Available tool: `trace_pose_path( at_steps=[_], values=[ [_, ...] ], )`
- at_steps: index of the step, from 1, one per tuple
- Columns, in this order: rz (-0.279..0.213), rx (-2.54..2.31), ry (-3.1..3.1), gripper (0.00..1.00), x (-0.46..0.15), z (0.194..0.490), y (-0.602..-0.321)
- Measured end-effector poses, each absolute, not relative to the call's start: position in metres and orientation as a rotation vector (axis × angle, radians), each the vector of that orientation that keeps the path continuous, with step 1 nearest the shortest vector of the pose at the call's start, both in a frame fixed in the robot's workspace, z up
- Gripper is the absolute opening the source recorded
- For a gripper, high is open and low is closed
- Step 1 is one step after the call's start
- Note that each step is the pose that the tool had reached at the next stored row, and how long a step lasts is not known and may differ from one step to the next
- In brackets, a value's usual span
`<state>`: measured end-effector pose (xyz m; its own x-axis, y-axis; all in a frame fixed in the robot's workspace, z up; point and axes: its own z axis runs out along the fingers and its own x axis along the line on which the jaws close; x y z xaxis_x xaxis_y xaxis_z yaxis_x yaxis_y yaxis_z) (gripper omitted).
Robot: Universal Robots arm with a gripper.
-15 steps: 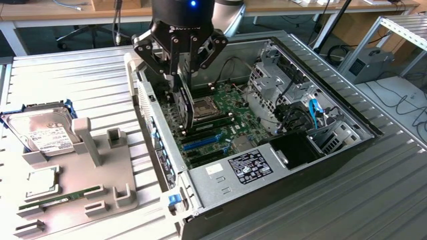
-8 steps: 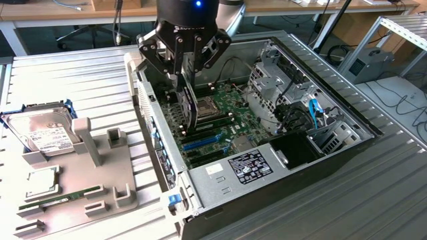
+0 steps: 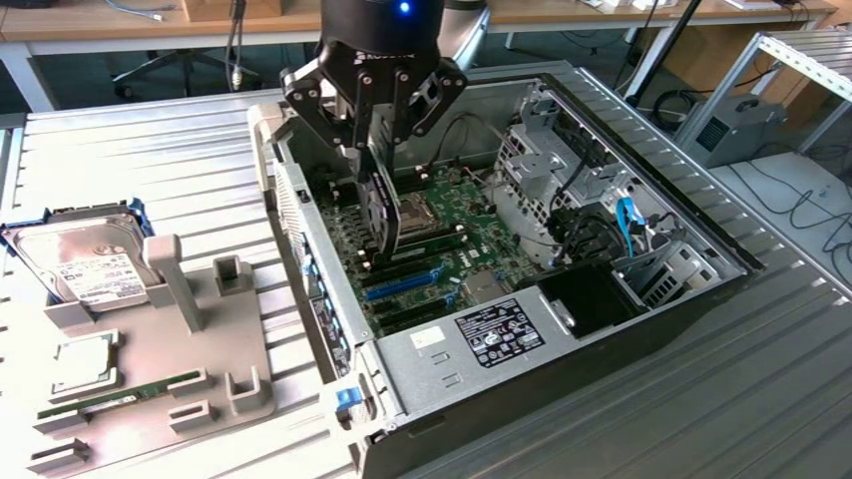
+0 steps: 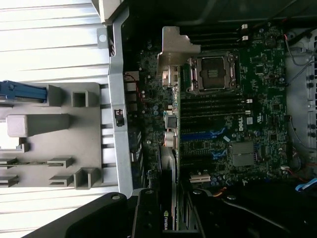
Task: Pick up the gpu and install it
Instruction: 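Pick up the gpu and move the gpu toward the slot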
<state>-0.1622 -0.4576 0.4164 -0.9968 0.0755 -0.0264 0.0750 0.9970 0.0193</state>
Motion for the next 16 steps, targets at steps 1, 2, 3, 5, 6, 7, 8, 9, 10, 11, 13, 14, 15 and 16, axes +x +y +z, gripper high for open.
trace_pose_path(
  at_steps=[1,2,3,5,6,7,8,9,10,11,13,14,15,16],
  values=[
    [0.029,0.117,3.112,0.26,-0.1618,0.4164,-0.4576],
    [0.028,0.117,3.112,0.26,-0.1613,0.4164,-0.4575],
    [0.028,0.117,3.112,0.26,-0.1604,0.4162,-0.4575],
    [0.028,0.117,3.112,0.26,-0.1595,0.4161,-0.4576],
    [0.029,0.117,3.112,0.26,-0.1591,0.4161,-0.4576],
    [0.028,0.117,3.112,0.26,-0.1587,0.416,-0.4575],
    [0.028,0.117,3.112,0.26,-0.1581,0.416,-0.4575],
    [0.028,0.117,3.112,0.26,-0.1576,0.4159,-0.4575],
    [0.029,0.117,3.112,0.26,-0.1571,0.4158,-0.4575],
    [0.029,0.117,3.112,0.26,-0.1565,0.4158,-0.4575],
    [0.028,0.117,3.112,0.26,-0.1553,0.4157,-0.4575],
    [0.028,0.117,3.112,0.26,-0.1547,0.4156,-0.4575],
    [0.029,0.117,3.112,0.26,-0.1541,0.4156,-0.4576],
    [0.028,0.117,3.112,0.26,-0.1533,0.4155,-0.4575]
  ],
)
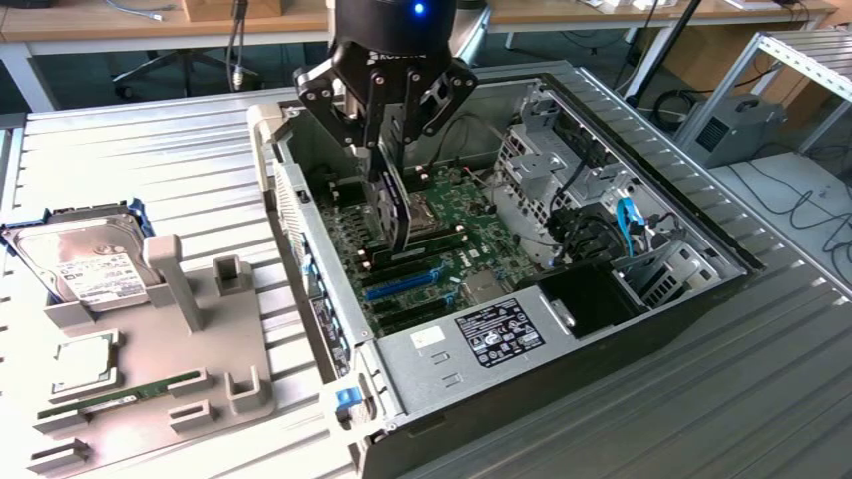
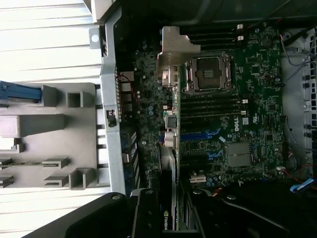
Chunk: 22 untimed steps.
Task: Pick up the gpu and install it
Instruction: 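Pick up the gpu and move the gpu toward the slot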
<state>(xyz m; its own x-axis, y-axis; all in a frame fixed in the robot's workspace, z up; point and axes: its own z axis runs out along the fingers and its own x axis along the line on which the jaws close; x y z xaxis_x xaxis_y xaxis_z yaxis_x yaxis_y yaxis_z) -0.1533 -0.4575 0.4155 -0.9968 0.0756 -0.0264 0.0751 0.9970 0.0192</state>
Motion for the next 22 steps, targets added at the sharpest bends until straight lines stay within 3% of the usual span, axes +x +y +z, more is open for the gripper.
trace_pose_path(
  at_steps=[22],
  values=[
    [0.029,0.117,3.112,0.26,-0.138,0.414,-0.458]
  ],
)
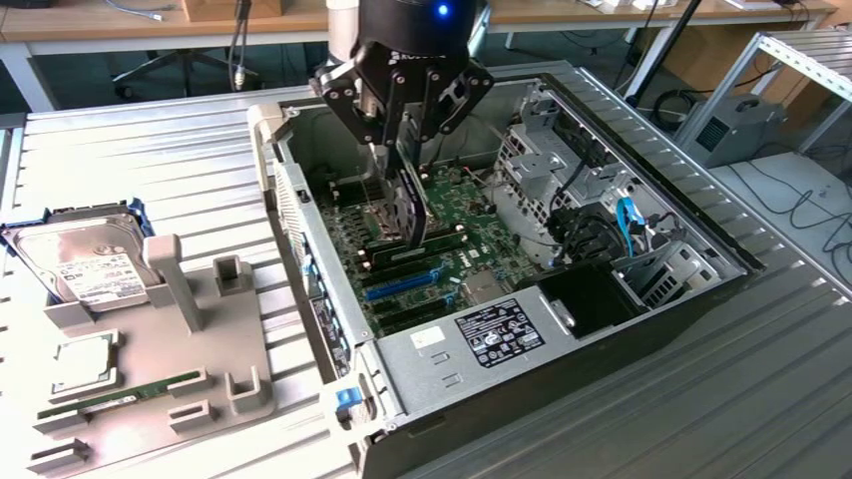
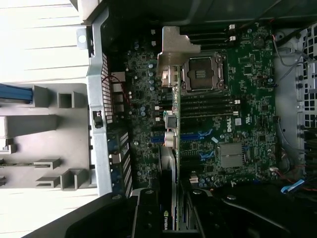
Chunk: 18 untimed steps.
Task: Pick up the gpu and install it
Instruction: 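Pick up the gpu and move the gpu toward the slot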
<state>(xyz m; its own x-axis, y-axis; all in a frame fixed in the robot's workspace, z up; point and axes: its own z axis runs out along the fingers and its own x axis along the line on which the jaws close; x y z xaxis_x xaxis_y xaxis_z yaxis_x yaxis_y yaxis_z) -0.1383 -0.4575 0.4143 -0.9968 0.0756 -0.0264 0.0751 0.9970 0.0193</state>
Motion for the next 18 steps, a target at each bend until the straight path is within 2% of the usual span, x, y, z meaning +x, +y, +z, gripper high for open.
trace_pose_path(
  at_steps=[18],
  values=[
    [0.028,0.117,3.112,0.26,-0.126,0.414,-0.458]
  ],
)
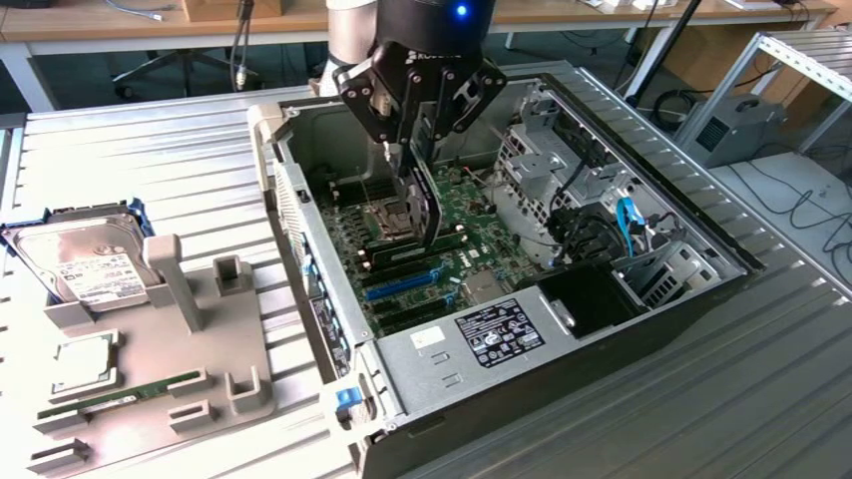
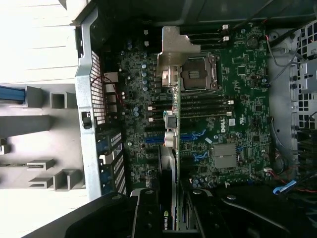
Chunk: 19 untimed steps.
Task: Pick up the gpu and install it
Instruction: 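Pick up the gpu and move the gpu toward the slot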
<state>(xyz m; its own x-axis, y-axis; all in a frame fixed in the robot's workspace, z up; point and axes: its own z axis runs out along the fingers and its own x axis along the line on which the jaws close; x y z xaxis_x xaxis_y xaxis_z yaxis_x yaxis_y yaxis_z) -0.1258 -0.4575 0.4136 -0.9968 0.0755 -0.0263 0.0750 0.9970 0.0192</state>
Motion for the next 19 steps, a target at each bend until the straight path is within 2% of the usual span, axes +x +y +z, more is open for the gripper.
trace_pose_path(
  at_steps=[19],
  values=[
    [0.029,0.117,3.112,0.26,-0.115,0.413,-0.458]
  ],
)
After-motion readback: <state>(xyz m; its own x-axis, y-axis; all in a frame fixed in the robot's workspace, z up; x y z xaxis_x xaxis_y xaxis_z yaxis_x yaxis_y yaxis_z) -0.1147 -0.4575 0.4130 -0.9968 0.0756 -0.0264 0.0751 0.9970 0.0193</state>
